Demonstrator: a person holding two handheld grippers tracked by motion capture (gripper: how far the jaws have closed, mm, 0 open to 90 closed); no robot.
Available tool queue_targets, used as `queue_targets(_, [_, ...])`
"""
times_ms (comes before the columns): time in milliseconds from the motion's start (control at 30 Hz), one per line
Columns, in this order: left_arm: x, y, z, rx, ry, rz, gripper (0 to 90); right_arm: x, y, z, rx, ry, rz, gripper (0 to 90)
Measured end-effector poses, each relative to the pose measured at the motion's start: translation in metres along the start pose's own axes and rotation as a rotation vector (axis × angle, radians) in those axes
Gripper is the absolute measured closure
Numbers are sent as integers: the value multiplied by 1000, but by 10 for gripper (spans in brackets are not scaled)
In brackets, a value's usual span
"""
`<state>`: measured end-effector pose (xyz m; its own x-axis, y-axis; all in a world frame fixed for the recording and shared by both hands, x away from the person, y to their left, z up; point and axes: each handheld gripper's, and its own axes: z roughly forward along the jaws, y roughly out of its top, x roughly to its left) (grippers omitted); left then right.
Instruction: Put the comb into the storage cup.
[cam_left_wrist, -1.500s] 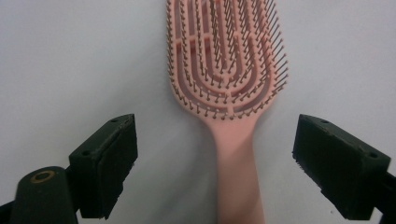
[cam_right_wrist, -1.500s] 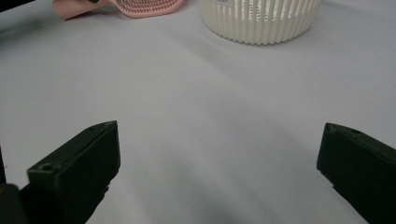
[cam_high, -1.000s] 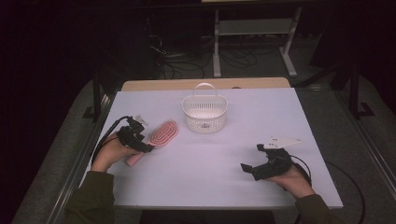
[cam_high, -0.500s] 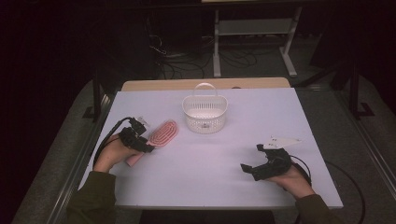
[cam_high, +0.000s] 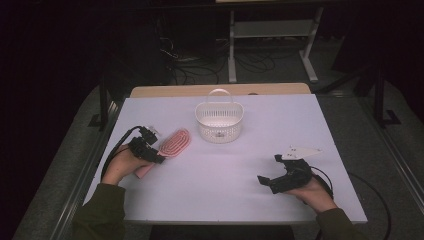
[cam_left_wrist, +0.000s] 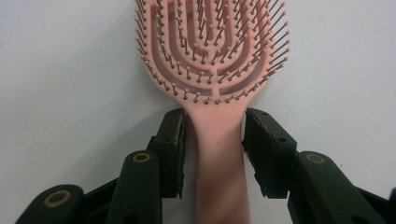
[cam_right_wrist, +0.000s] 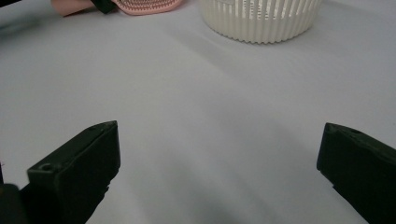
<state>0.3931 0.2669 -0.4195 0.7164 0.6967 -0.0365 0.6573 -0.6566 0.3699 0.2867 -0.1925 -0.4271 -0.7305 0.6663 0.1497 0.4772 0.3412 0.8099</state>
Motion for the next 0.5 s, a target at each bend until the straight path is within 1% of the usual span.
queue_targets(333, [-1,1,1,3,17,-15,632,0,0,0,1,0,0,0])
queue_targets(500, [-2,2,1,8,30,-17,636,0,0,0,2,0,-2,0])
